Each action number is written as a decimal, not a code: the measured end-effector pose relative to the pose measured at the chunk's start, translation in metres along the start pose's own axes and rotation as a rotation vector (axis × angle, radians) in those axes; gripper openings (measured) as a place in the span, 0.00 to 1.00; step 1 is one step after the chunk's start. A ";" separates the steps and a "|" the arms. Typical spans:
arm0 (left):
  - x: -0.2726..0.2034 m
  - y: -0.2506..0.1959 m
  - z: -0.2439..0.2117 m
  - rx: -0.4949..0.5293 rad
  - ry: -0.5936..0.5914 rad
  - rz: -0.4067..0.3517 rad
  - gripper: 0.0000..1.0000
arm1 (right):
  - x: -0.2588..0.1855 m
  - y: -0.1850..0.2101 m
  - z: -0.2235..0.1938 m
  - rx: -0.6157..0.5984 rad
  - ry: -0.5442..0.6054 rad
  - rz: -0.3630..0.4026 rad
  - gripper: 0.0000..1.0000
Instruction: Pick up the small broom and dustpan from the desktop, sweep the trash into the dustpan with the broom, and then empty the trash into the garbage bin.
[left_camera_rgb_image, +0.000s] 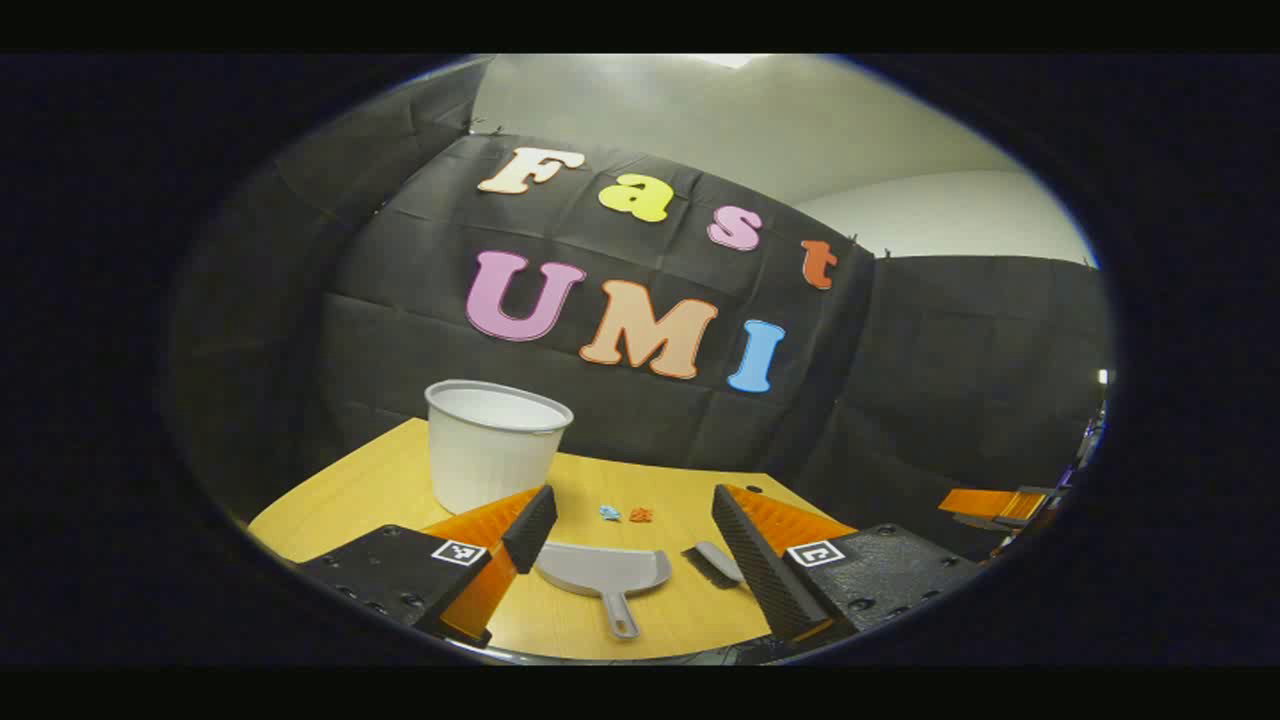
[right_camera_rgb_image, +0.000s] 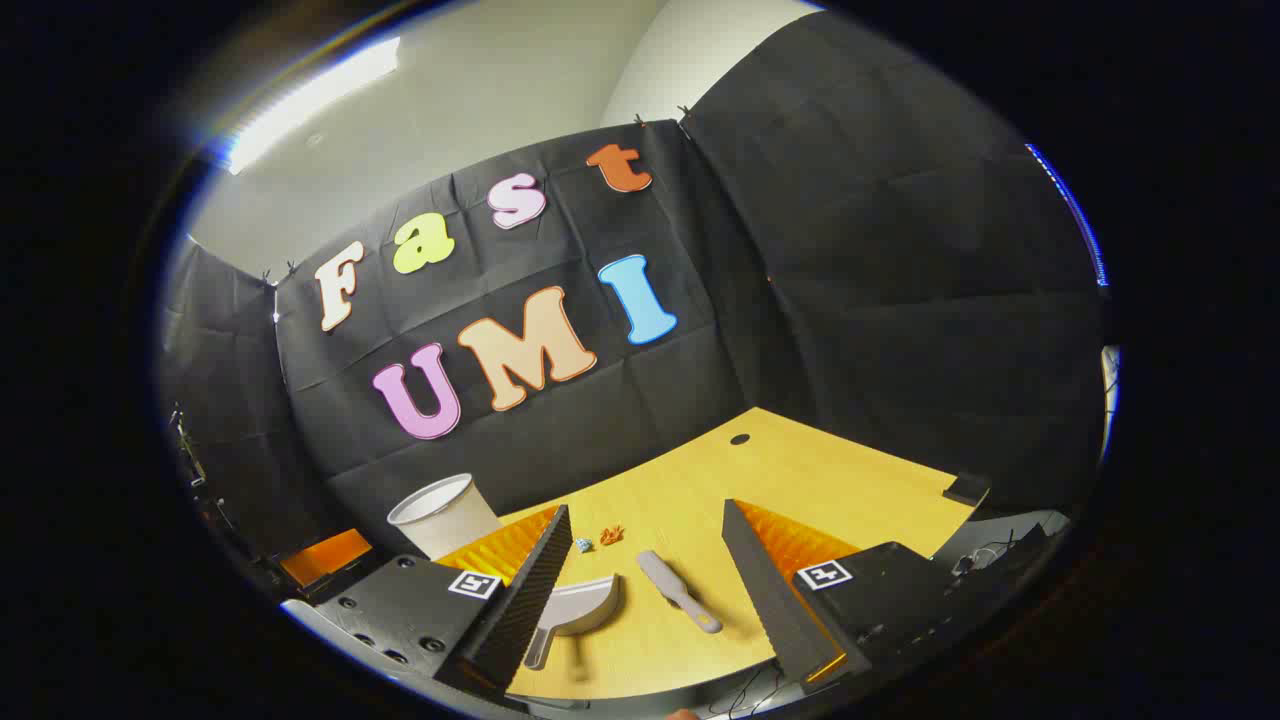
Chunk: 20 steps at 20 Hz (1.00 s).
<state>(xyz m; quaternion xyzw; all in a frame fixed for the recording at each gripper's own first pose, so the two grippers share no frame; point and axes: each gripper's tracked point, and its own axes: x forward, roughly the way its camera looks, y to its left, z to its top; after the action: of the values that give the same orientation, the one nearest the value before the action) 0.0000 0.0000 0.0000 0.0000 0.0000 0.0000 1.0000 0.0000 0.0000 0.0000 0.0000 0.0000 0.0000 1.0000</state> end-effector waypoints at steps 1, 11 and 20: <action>-0.002 0.004 0.002 -0.005 -0.004 0.011 0.91 | 0.001 0.002 -0.002 -0.008 0.005 0.003 0.91; -0.004 0.028 0.002 -0.100 0.013 0.072 0.93 | 0.009 0.020 -0.002 0.000 0.004 0.028 0.91; -0.007 0.027 -0.026 -0.125 0.114 0.079 0.93 | 0.015 0.020 -0.019 -0.037 0.047 0.039 0.91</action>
<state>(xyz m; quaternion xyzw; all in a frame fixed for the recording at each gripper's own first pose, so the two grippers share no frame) -0.0070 0.0273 -0.0260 -0.0622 0.0567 0.0396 0.9957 0.0146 0.0205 -0.0189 -0.0184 0.0233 0.0195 0.9994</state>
